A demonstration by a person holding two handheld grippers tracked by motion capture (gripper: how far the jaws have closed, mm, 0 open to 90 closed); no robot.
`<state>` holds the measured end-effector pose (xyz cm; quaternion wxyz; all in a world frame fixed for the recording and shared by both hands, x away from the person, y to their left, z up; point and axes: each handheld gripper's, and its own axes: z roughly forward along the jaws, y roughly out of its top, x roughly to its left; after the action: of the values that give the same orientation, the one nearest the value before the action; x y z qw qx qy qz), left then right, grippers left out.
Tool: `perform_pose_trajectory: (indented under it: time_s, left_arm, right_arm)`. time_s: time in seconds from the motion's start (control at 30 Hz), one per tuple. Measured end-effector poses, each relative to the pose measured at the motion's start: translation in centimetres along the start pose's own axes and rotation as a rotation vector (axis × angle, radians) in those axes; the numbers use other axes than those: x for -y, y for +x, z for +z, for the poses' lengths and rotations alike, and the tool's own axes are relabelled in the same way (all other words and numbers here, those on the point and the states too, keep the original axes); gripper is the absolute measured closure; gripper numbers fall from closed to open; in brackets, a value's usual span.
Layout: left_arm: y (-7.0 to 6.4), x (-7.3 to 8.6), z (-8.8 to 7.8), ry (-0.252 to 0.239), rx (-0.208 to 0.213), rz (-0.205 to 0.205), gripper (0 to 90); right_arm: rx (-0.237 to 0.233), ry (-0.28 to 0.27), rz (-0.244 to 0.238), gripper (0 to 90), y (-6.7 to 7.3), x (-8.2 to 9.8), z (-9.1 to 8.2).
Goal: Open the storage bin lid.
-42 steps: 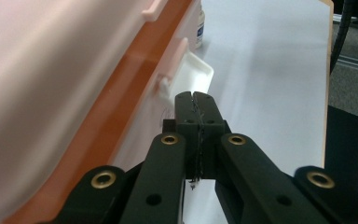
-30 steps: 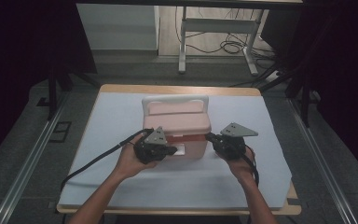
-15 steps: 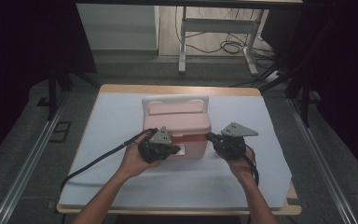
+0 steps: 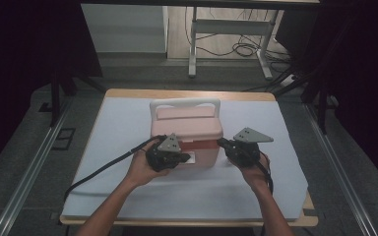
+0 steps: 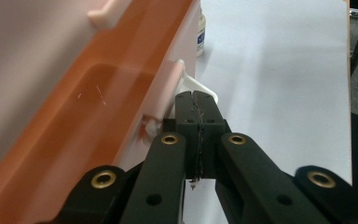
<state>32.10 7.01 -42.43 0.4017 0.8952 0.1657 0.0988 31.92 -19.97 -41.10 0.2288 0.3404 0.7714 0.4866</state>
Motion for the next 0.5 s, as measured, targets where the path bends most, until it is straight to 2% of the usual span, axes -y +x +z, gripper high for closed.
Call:
perform_pose_trajectory:
  time_s: [0.5]
  left_arm:
    - [0.1, 0.0, 0.0, 0.002, 0.003, 0.000, 90.0]
  right_arm:
    - [0.000, -0.007, -0.012, 89.9, -0.3, -1.7, -0.2]
